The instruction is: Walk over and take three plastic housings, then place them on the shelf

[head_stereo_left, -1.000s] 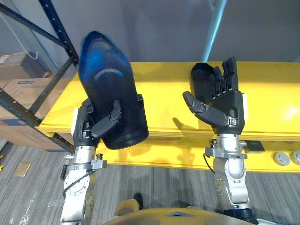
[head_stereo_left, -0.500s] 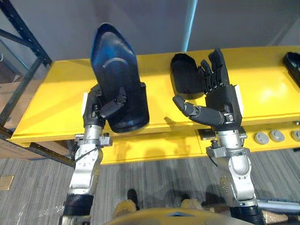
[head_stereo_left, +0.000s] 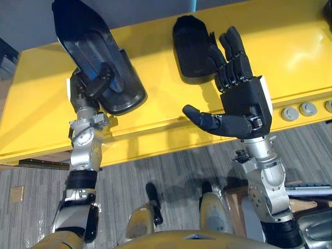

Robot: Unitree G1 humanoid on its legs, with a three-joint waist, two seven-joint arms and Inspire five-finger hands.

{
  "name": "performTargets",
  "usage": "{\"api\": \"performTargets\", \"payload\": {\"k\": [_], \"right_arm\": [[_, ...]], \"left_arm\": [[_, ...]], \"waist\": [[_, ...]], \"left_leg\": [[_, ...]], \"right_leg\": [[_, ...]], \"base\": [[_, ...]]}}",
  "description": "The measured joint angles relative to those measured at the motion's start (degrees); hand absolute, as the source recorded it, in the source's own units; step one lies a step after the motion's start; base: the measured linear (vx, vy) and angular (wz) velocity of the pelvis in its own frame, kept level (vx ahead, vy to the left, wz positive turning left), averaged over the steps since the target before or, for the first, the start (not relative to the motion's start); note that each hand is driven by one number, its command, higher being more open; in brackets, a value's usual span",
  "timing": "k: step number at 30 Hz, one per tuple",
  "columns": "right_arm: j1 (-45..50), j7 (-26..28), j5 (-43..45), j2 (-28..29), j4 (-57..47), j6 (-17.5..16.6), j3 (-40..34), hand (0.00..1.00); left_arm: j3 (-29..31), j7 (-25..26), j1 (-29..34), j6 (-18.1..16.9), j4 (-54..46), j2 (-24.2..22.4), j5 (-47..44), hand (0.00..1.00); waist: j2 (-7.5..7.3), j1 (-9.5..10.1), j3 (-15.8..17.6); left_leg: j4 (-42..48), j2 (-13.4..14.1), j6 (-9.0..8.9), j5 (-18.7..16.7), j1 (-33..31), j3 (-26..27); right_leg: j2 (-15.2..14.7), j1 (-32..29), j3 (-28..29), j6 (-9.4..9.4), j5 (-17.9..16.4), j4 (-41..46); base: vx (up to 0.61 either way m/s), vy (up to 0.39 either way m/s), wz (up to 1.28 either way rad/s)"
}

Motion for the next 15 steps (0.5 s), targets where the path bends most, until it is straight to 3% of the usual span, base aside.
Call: {"api": "performTargets", "payload": {"k": [3, 10, 11, 15], "right_arm": [[-2.0, 0.1, 0.0, -1.0, -0.8, 1.4, 1.1, 1.0], [-2.7, 0.0, 0.0, -1.9, -0.9, 3.6, 2.2, 1.0], [-2.9, -0.1, 0.0, -1.9, -0.9, 4.0, 2.3, 1.0], [-3.1, -1.3, 0.0, -1.9, -1.0, 4.2, 2.5, 1.0]], "left_arm": [[0.0, -1.5, -5.3, 2.8, 4.0, 2.1, -1.0, 0.0], [0.2, -4.8, -10.0, 9.3, 5.7, 7.0, -2.3, 0.0], [0.4, -5.4, -10.9, 10.9, 6.5, 7.7, -2.3, 1.0], [0.7, -6.8, -12.4, 13.3, 8.3, 8.6, -1.9, 1.0]], "waist": [[0.02, -0.27, 2.1], [0.18, -0.22, 4.1], [0.32, -0.22, 4.2], [0.38, -0.12, 4.4]], "left_leg": [[0.2, -0.4, 0.03, 0.1, -0.5, 0.1], [1.9, -0.8, 0.55, 0.1, -2.3, 0.7], [2.1, -0.8, 0.51, 0.0, -2.5, 0.8], [2.2, -0.7, 0.35, -0.8, -2.6, 1.3]], "right_leg": [[-0.5, -0.9, 0.2, 0.21, -0.2, 1.1], [-1.6, -2.6, 0.8, 0.47, -0.5, 2.4], [-1.6, -2.7, 0.8, 0.49, -0.5, 2.5], [-1.6, -2.6, 0.9, 0.52, -0.6, 2.6]], "base": [[-0.01, 0.001, 0.01], [0.0, 0.0, 0.01], [0.01, -0.007, 0.03], [0.0, 0.0, -0.01]]}}
